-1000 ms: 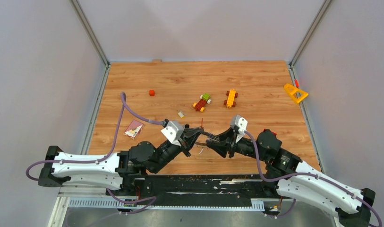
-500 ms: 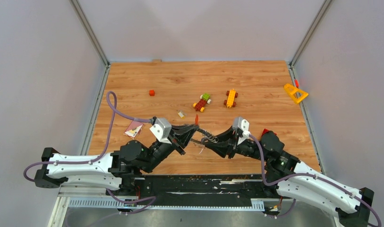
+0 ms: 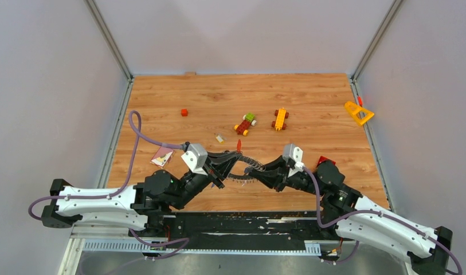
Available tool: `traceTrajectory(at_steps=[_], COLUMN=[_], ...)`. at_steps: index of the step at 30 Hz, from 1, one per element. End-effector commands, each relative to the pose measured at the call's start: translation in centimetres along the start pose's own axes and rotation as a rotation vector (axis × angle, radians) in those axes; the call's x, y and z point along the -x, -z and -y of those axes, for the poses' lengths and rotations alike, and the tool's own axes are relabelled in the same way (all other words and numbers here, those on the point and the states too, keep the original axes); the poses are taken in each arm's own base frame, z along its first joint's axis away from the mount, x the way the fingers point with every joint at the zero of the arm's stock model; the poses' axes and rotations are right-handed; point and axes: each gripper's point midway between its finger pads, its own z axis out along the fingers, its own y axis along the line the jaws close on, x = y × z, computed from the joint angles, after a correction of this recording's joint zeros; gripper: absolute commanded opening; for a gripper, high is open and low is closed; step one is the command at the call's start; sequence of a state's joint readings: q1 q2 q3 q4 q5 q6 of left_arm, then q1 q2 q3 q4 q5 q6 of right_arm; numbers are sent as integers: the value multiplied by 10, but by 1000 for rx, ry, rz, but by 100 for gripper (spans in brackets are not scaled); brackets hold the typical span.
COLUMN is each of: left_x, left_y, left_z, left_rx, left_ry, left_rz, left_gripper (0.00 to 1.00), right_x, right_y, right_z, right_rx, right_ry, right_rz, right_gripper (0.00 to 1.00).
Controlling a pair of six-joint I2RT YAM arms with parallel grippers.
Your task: Remove the keys from the keyring
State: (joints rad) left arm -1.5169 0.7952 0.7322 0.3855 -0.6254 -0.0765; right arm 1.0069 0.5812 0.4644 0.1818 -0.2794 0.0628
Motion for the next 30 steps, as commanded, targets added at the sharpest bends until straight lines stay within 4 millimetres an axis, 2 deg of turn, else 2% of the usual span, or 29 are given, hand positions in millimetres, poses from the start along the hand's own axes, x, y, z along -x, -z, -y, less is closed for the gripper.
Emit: traceTrajectory(at_steps=[1,4,8,12,15,20,24,30], left_x=[42,45,50,55,58,64,62,52], left_y=[2,5,12,19,26,39,40,46], left_z=[5,3,5,6,7,9,11,24], left_rx=[-27,-33,-68,-103,-135,-193,-208,-291], left_ry=[88,95,105,110,108,132,127,110], left_rz=[110,122,145,163,165,212,210,187], left_gripper=[0,0,1,7,17,23,25,51], right_x=[21,31,55,88,116,141,147,168], right_y=[5,10,14,18,23,24,21,30], right_z=[-3,0,9,14,14,9,10,20], right_rx=[14,-2,-47,-70,-78,-54,-46,-107], right_ry=[98,151,253,384,481,616,679,845], right_rz=[31,29,20,15,39,87,81,80], right_gripper=[0,0,0,0,0,0,0,0])
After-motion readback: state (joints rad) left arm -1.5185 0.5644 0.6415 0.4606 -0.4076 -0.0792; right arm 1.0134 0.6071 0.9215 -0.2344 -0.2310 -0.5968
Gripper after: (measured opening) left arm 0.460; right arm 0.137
